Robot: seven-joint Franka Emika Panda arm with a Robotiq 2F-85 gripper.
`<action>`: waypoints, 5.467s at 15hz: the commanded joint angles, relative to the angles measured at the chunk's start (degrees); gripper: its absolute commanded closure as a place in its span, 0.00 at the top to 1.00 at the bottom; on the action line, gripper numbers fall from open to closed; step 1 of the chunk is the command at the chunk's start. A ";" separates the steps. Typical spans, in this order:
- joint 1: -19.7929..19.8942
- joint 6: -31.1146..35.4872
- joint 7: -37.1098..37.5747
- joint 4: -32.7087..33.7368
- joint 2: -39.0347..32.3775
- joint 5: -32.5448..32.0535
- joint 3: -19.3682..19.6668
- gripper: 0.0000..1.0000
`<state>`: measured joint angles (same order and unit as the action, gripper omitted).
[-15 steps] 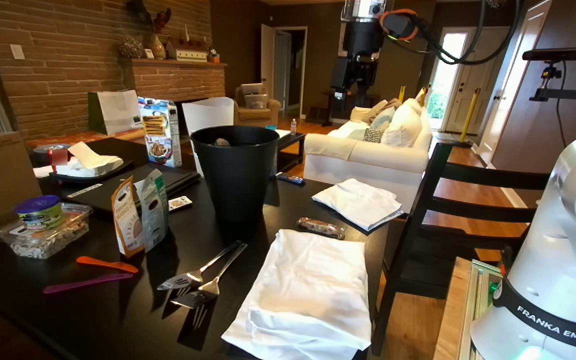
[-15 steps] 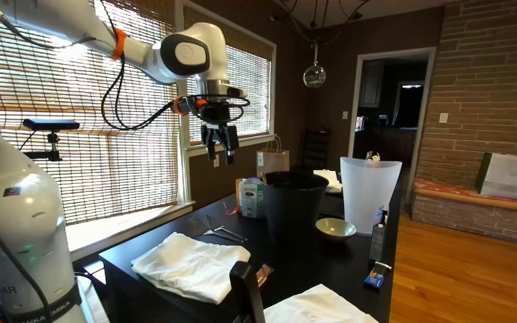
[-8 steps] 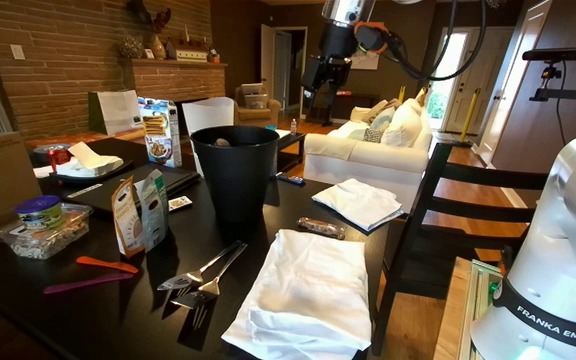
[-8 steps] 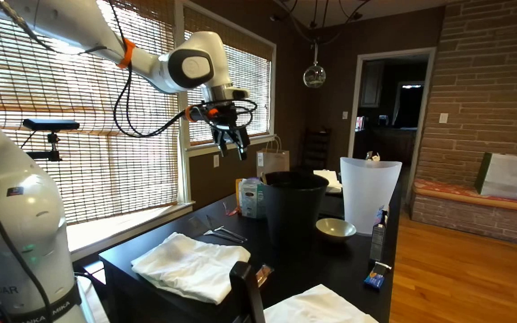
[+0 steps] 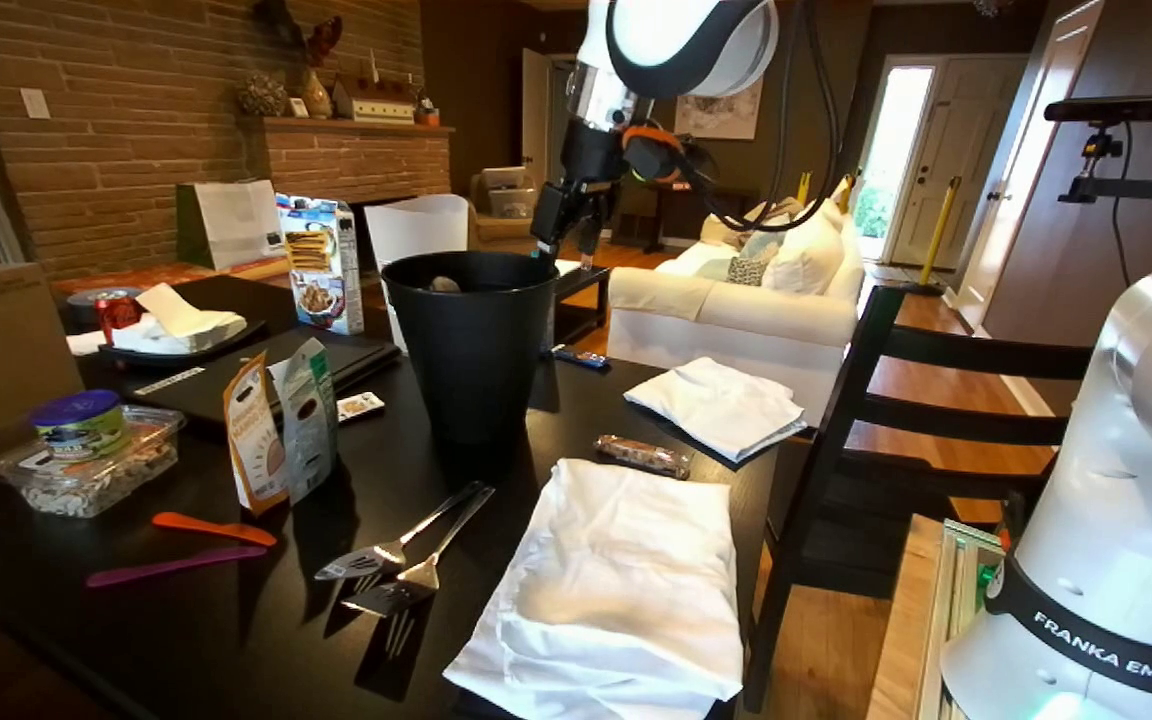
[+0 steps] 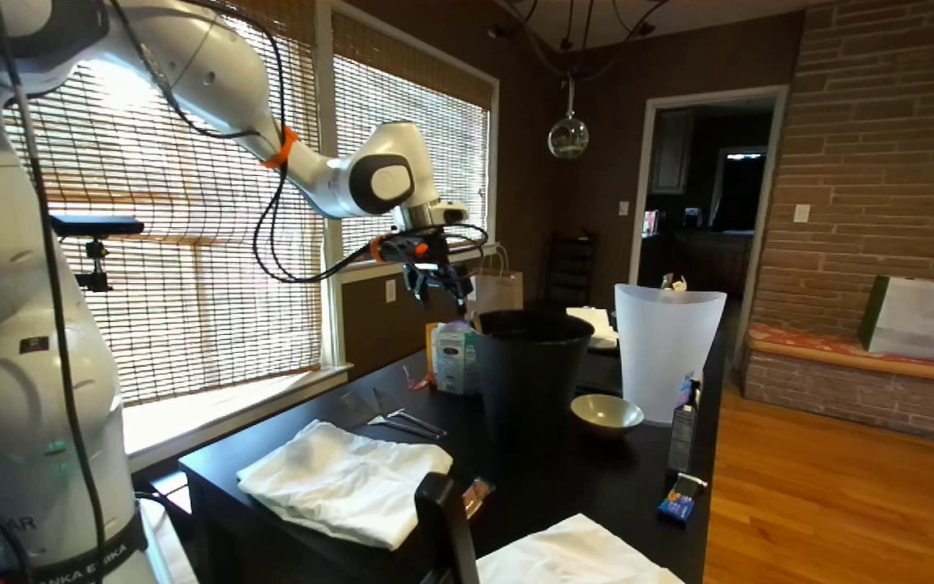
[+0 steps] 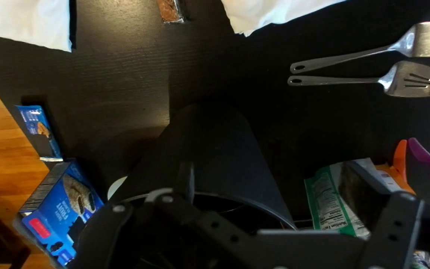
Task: Remove the wooden spoon from the black bin.
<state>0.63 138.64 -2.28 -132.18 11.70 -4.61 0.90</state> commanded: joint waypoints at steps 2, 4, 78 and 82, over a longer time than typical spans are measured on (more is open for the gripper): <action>0.09 -0.07 -0.03 1.19 -1.44 0.02 -0.12 1.00; 0.10 -0.07 -0.03 1.53 -1.49 0.01 -0.12 1.00; -0.56 5.16 -19.04 23.62 -16.75 0.05 -1.86 0.02; 0.38 2.32 -19.68 24.33 -12.70 1.45 -1.09 0.02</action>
<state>-0.02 142.32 -20.90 -106.38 -5.22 -4.05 -0.52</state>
